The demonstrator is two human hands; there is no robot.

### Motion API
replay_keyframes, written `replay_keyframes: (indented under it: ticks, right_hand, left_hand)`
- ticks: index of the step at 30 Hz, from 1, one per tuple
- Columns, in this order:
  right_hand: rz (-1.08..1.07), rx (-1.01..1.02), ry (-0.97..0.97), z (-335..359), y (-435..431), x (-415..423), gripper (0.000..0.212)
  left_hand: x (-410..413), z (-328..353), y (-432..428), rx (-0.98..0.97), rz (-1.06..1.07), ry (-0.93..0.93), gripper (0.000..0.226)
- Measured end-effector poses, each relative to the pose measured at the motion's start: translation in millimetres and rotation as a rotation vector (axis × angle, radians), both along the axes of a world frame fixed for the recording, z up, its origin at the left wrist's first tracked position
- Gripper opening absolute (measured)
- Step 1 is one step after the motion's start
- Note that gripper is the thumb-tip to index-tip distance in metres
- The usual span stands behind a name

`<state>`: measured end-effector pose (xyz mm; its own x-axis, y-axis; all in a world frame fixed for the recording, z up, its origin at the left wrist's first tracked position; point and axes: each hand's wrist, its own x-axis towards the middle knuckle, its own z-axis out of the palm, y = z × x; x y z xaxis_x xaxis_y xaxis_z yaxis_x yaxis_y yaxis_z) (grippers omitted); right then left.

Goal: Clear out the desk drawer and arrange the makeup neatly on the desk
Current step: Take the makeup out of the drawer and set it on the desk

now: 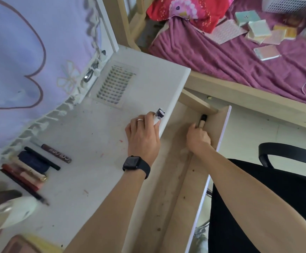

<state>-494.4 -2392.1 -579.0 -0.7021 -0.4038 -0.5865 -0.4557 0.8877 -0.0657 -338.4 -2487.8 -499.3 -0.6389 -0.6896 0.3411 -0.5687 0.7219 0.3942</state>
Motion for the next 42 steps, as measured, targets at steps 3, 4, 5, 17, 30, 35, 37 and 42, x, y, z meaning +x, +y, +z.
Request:
replay_keyframes:
  ticks: [3,4,5,17,30,35,37,42]
  right_hand:
    - [-0.093,-0.211,-0.153,8.2,6.4,4.1,0.048]
    - [-0.226,-0.345,-0.245,15.7,10.3,6.6,0.044]
    - [-0.391,-0.492,-0.356,25.2,15.7,9.5,0.039]
    - [-0.645,-1.183,-1.246,142.3,69.4,58.2,0.042]
    - [-0.393,-1.103,-0.944,168.8,41.0,125.0,0.037]
    - [-0.255,-1.018,-0.902,172.3,13.8,151.5,0.03]
    - [-0.228,-0.983,-0.88,170.0,-5.2,161.8,0.03]
    - [-0.07,-0.891,-0.633,149.8,-81.0,186.7,0.033]
  left_hand:
    - [-0.4,2.4,-0.7,0.028,0.002,0.005,0.025]
    - [-0.5,2.9,-1.4,0.039,0.011,0.006,0.027]
    - [-0.4,3.8,-1.9,0.058,0.025,0.008,0.029]
    - [26.8,72.2,20.5,1.357,0.041,0.307,0.03]
    - [107.9,97.0,36.1,1.338,0.036,0.333,0.013]
    - [144.2,103.2,28.8,1.214,0.181,0.324,0.021]
    - [161.4,105.0,26.0,1.169,0.277,0.359,0.023]
    - [211.4,108.2,19.8,1.173,0.483,0.428,0.029]
